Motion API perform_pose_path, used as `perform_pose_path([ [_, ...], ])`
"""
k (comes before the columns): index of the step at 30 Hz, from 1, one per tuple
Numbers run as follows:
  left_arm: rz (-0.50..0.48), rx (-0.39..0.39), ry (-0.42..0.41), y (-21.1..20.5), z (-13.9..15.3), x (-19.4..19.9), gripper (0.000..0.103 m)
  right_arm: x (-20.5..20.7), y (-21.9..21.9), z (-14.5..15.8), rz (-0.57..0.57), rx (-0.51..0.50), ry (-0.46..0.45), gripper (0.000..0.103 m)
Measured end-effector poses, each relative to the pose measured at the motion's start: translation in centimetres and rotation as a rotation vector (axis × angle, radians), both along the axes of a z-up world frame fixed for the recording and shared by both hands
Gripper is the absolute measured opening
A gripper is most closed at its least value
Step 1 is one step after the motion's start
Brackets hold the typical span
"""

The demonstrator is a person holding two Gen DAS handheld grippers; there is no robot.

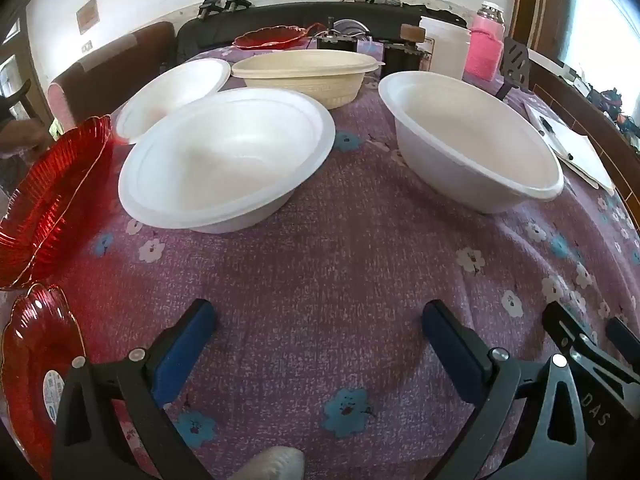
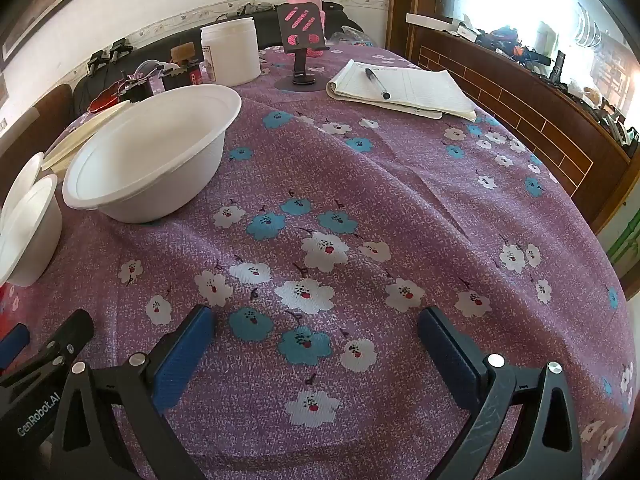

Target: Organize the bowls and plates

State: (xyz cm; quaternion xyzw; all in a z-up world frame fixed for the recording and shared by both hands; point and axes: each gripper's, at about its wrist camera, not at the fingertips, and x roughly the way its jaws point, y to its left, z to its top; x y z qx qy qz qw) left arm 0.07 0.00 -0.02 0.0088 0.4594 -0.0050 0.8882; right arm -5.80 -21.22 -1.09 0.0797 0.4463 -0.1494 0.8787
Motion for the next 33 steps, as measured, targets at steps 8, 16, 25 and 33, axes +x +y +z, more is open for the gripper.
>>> perform_pose_path([
  [8, 0.017, 0.002, 0.001, 0.1, 0.3, 0.3, 0.103, 0.1, 0.0, 0.0, 0.000, 0.002, -0.001, 0.102],
  [16, 0.025, -0.002, -0.005, 0.2, 0.4, -0.8, 0.103, 0.1, 0.0, 0.0, 0.000, 0.002, -0.001, 0.102],
  [25, 0.026, 0.004, 0.079, 0.0, 0.5, -0.9, 0.103, 0.2, 0.0, -0.1, 0.000, -0.001, 0.001, 0.102],
  [33, 0.006, 0.004, 0.060, -0.1, 0.4, -2.2, 0.103, 0.2, -0.3, 0.1, 0.032, 0.029, 0.038, 0.102],
])
